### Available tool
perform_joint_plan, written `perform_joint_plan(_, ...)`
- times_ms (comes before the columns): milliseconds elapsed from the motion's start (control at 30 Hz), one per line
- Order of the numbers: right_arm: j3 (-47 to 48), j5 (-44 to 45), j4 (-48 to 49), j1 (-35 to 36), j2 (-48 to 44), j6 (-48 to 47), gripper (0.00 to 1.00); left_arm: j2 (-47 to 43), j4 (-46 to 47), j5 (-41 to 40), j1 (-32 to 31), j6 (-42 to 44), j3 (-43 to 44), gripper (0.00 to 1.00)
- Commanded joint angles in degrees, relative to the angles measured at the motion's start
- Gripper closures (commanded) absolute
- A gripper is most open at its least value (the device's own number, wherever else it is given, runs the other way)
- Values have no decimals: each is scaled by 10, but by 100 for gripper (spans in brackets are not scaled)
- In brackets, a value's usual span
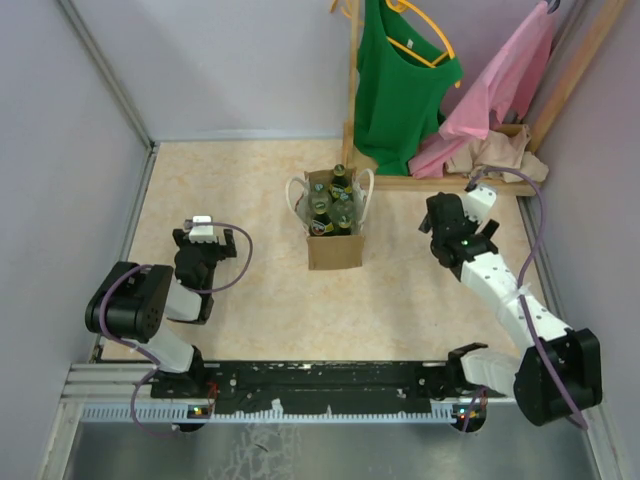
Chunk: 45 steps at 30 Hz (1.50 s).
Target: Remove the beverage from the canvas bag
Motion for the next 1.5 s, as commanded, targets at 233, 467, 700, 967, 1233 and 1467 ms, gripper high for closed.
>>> perform_joint_plan(233, 26, 18, 52, 6, 15, 24, 1, 0, 10, 4, 4, -3, 7, 0)
perform_joint_plan(467, -33, 22, 151, 5, -53, -67, 1, 0, 10, 4, 4, -4, 7, 0)
perform_joint_plan(700, -19, -33, 122, 7, -70, -112, 1, 0, 10, 5, 4, -3, 7, 0)
perform_joint_plan(967, 102, 66, 45, 172, -46, -164, 19, 0, 10, 5, 4, -4, 7, 0)
perform_joint_plan(1233, 144, -28, 113, 284, -34, -196, 21, 0, 10, 5, 4, -5, 7, 0)
perform_joint_plan(1467, 129, -109, 134, 319, 1, -215, 30, 0, 10, 5, 3, -5, 7, 0)
